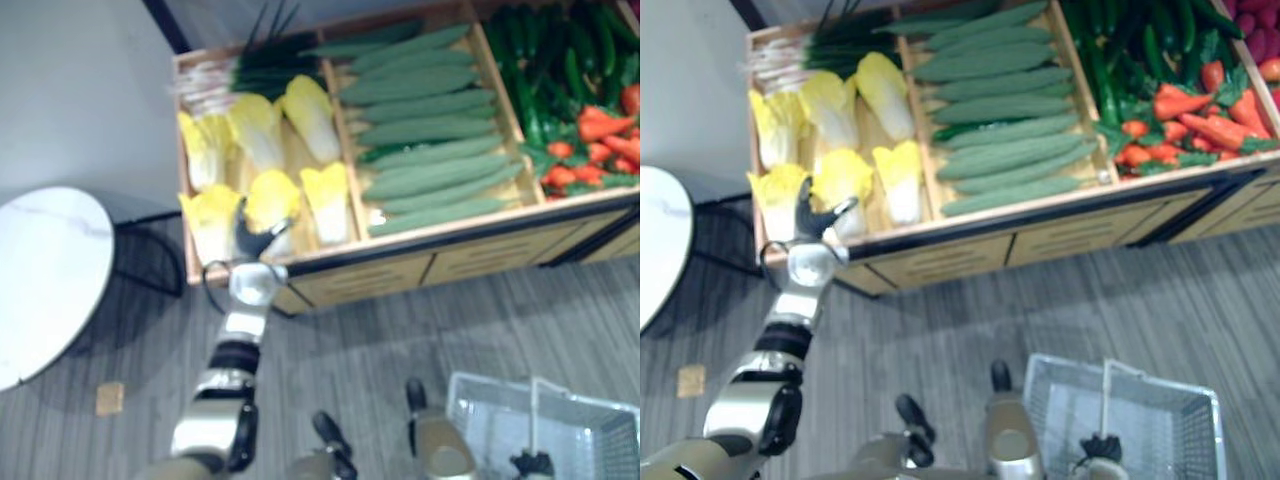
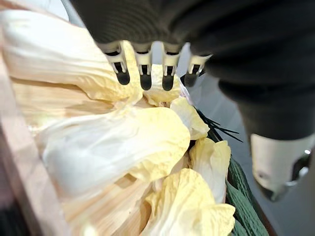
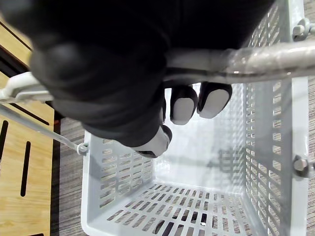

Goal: Pick vegetable in the basket

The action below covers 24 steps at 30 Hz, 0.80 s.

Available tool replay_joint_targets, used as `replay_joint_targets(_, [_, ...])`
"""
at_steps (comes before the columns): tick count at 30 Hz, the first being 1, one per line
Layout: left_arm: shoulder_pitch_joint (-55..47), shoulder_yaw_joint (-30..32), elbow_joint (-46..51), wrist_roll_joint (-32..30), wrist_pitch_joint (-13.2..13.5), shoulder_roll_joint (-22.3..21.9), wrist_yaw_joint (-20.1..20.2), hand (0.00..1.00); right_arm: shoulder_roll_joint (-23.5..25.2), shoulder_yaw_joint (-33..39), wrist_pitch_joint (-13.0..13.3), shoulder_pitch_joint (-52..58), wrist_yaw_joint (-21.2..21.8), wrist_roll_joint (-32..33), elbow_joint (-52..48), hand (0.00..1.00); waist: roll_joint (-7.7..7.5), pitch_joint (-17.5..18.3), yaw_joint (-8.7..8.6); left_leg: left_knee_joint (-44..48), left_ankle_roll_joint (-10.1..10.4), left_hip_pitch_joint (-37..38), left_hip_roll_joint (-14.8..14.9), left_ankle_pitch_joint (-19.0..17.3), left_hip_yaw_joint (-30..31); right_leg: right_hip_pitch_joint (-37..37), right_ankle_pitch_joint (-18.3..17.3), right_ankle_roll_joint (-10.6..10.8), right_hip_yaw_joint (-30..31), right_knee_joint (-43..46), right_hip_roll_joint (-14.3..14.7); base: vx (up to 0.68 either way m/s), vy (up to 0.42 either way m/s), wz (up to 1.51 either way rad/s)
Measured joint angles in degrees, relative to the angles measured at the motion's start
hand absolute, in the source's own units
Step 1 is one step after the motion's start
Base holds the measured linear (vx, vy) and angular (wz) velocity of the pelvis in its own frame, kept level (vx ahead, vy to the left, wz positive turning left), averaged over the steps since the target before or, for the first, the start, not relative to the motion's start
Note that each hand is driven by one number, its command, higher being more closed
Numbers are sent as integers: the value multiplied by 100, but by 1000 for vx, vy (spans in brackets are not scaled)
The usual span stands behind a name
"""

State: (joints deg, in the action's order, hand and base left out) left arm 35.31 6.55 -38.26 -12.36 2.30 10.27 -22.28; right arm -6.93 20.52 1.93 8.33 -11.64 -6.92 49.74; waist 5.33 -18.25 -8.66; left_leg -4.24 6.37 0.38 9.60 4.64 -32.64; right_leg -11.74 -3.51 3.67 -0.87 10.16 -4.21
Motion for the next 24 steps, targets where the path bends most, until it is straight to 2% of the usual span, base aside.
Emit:
replay_joint_targets(16, [510, 290, -58, -7, -248, -101, -551, 0, -44, -130, 28, -84, -167, 0, -224, 100, 7, -233, 42, -17, 2, -324, -56, 47, 8, -425, 1, 13, -86, 316, -103, 9, -5, 3])
replay_joint_targets(18, [530, 297, -9, -7, -255, -101, -647, 0, -98, -132, 39, -90, -170, 1, -214, 100, 5, -273, 81, -74, 54, -328, -75, 98, 4, -461, 0, 13, -94, 339, -120, 8, -9, 3])
replay_joint_targets(24, [594, 324, 45, -6, -292, -101, -669, 0, -111, -192, 78, -106, -181, 6, -303, 100, -31, -319, 106, -78, 49, -457, -84, 103, -23, -634, -19, 12, -104, 442, -145, 10, -7, 1])
